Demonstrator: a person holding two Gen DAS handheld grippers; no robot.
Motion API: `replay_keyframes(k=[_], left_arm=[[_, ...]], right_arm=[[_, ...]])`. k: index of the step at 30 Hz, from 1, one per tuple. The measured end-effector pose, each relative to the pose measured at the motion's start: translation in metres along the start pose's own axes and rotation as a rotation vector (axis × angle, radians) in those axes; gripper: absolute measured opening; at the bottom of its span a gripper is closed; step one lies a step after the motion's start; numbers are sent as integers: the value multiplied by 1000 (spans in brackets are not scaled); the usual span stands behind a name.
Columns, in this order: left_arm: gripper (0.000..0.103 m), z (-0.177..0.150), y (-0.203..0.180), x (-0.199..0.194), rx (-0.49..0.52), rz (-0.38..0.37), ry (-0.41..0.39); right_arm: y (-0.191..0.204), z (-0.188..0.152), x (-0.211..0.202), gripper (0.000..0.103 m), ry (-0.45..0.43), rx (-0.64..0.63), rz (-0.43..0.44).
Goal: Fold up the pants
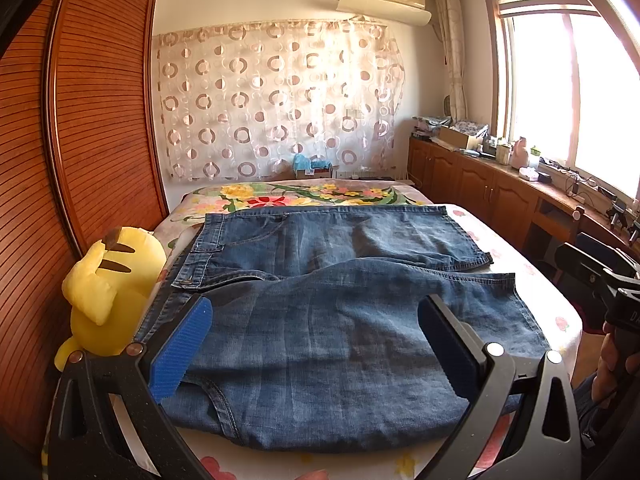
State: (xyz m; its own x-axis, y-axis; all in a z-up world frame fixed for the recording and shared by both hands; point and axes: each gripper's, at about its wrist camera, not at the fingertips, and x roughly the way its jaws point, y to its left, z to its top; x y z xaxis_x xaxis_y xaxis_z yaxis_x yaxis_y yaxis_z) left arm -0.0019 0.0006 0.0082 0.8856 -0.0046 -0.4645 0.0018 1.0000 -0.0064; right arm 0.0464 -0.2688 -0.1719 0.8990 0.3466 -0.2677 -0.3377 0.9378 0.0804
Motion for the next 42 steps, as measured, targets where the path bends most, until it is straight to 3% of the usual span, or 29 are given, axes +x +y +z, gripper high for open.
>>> replay_keyframes(k=[35,42], left_arm=[[103,-1,0,0,-1,-1,-1],[103,-5,9,12,-11,13,43]], right_arm=[[2,0,0,103,-3,-2,6],[-3,-4,14,103,49,0,29]])
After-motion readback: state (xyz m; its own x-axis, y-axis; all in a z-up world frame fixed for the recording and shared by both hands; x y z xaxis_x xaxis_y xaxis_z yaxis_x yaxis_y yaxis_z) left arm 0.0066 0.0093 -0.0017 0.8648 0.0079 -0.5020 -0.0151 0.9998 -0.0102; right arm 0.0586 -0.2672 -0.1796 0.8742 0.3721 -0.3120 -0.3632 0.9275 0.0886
